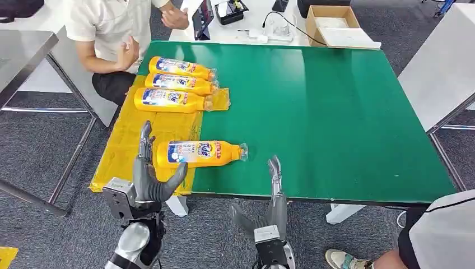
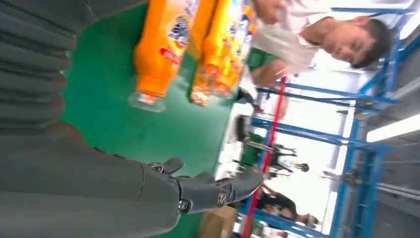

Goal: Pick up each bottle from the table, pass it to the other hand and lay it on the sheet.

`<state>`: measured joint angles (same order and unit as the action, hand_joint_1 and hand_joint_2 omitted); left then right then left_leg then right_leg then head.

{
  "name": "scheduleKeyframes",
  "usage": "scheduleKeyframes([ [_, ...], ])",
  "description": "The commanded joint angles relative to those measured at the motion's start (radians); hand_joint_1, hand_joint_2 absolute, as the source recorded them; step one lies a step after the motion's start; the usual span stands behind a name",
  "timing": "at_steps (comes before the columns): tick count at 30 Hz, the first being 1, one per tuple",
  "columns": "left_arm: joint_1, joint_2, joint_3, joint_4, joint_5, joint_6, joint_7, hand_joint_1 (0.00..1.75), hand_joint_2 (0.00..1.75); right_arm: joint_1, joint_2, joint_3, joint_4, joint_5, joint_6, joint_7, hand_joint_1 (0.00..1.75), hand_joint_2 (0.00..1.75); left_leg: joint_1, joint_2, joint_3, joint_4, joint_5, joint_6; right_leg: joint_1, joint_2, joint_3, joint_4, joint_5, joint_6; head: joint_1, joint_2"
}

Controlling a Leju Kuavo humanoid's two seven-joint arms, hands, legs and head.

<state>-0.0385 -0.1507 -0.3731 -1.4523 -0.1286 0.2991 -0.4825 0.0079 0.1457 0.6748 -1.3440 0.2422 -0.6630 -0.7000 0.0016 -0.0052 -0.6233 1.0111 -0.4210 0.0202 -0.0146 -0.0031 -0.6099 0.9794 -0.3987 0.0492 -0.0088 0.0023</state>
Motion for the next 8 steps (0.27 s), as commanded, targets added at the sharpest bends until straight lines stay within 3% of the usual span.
scheduleKeyframes([
  [1, 0.060, 0.022, -0.048, -0.016, 0.027, -0.027, 0.031, 0.00, 1.75, 0.016, -0.044, 0.017, -0.025, -0.131, -0.035, 0.002, 0.00, 1.75, 0.000, 0.001, 0.004, -0.001, -0.002, -0.001, 0.000, 0.000, 0.004, -0.001, -0.002, -0.001, 0.000, 0.000],
  [8, 0.020, 0.011, -0.065, 0.049, 0.007, -0.024, 0.038, 0.00, 1.75, 0.004, -0.046, 0.030, -0.022, -0.136, -0.033, 0.002, 0.00, 1.75, 0.000, -0.001, 0.004, -0.001, -0.001, -0.001, 0.000, -0.001, 0.004, -0.001, -0.001, -0.002, 0.000, 0.000],
])
